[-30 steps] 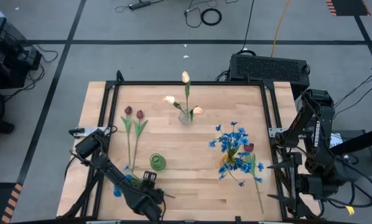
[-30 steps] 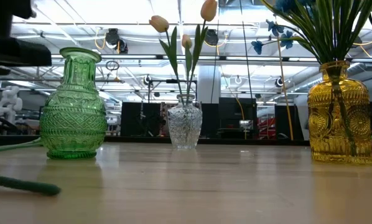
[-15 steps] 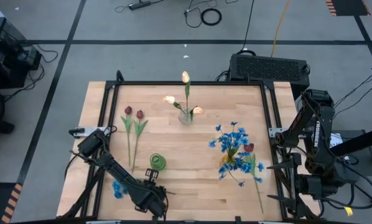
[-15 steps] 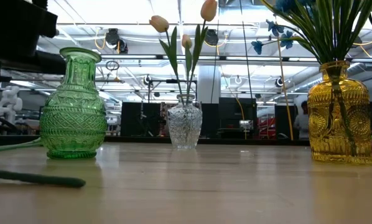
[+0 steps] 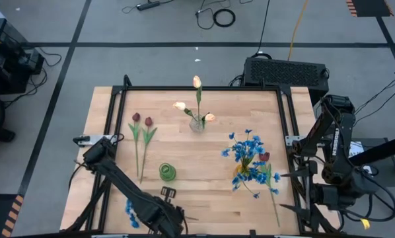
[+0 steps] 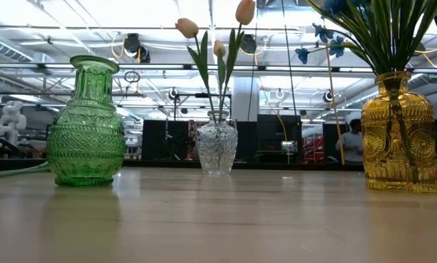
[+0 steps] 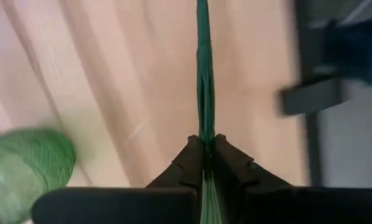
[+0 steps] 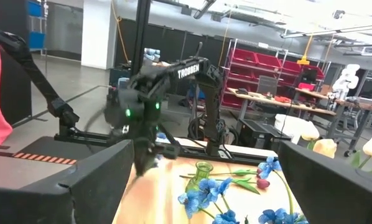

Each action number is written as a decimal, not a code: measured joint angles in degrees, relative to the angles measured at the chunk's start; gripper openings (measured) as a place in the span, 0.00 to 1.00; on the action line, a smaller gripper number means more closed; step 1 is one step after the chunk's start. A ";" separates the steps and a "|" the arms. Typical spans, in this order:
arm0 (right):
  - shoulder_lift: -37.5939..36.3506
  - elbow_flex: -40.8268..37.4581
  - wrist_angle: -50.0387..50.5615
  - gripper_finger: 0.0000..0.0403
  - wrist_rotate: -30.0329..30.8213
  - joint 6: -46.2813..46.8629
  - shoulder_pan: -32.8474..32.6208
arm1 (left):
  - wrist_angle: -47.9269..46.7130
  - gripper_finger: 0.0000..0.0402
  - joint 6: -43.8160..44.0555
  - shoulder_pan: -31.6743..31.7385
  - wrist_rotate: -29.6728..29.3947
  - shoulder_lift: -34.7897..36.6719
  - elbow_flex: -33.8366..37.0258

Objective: Sort flowers into vase by color
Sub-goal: Put the blue flowers into the yellow vase

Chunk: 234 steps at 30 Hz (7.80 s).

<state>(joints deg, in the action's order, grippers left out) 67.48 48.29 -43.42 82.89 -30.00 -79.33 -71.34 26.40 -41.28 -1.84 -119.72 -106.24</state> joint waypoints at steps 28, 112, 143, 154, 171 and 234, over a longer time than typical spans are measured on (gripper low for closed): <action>0.00 0.00 -0.04 0.97 -11.92 0.84 4.34 | 14.56 0.06 -25.70 8.40 -14.16 0.22 -28.75; 36.74 33.51 11.15 0.01 2.98 -11.21 27.11 | -0.25 0.06 -46.39 7.50 -47.92 0.52 -28.76; 25.62 33.53 13.89 0.00 0.51 -14.37 28.37 | 9.53 0.62 -1.65 -9.83 -73.92 6.47 -27.39; 18.90 33.53 3.94 0.00 -12.44 -27.80 29.26 | 31.17 0.62 14.40 -8.05 -73.11 -0.79 -14.67; 17.46 33.53 -9.81 0.00 -20.13 -43.12 26.82 | 144.75 0.47 -48.47 1.99 -42.34 -19.75 -13.22; 17.51 32.46 -11.62 0.00 -14.31 -43.73 21.28 | 161.29 0.03 -25.19 25.09 10.38 -21.00 -21.87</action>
<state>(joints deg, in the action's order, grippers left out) 84.99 80.76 -55.03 68.58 -73.73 -58.06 89.96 1.21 -16.19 8.53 -140.73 -128.11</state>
